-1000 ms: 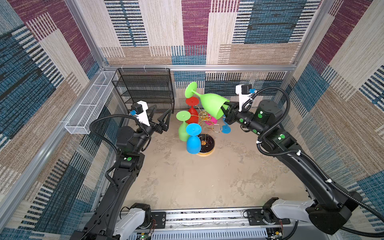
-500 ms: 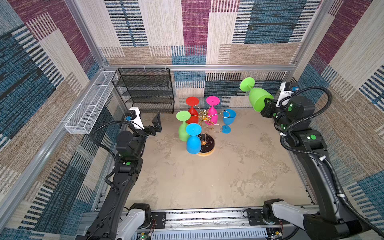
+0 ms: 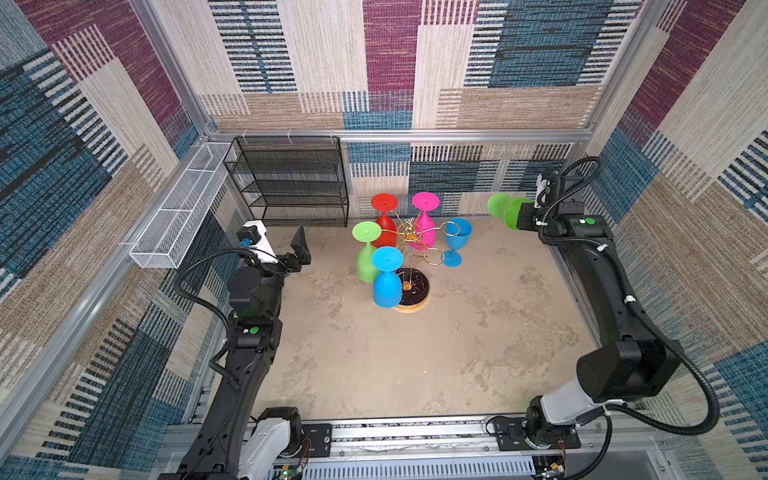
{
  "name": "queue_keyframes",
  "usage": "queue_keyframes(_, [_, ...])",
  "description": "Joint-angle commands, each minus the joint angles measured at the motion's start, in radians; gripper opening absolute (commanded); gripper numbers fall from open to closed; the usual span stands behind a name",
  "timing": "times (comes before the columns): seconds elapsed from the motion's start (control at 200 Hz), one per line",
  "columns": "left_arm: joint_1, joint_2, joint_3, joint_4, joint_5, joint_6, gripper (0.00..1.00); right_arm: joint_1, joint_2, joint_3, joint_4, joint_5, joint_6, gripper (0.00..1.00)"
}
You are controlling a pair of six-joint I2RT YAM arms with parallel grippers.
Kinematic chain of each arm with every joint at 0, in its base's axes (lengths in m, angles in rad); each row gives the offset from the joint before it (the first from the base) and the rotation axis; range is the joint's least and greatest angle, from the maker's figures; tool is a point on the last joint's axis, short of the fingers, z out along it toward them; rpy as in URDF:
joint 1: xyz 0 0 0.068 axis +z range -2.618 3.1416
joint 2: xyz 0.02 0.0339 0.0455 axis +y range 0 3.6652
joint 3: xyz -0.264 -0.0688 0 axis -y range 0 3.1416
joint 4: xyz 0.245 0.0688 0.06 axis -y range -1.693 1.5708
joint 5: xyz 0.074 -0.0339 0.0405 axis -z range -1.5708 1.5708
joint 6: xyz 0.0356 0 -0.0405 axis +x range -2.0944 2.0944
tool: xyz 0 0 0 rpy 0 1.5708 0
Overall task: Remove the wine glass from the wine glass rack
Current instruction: 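Lower the green glass upright onto the table beside the standing blue glass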
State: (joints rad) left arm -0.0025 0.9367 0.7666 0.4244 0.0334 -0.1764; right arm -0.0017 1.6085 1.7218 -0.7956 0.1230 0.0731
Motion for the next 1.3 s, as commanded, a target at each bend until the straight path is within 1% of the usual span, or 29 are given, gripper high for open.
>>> queue_keyframes(0.0, [0.002,0.005,-0.003,0.043,0.002,0.000,0.98,0.002,0.062,0.040,-0.091,0.019,-0.029,0.00])
queue_keyframes(0.16, [0.002,0.002,-0.009,0.048,0.009,0.001,0.98,0.002,0.130,0.063,-0.124,0.012,-0.046,0.00])
queue_keyframes(0.386, [0.004,0.004,-0.015,0.050,0.007,0.007,0.98,0.002,0.239,0.132,-0.186,0.049,-0.060,0.00])
queue_keyframes(0.576, [0.004,0.004,-0.016,0.050,0.014,0.010,0.97,0.002,0.292,0.139,-0.202,0.016,-0.069,0.00])
queue_keyframes(1.052, [0.005,0.008,-0.016,0.061,0.044,-0.001,0.97,0.015,0.386,0.178,-0.237,-0.011,-0.071,0.01])
queue_keyframes(1.292, [0.005,0.016,-0.017,0.063,0.059,-0.006,0.97,0.031,0.395,0.177,-0.243,-0.010,-0.073,0.08])
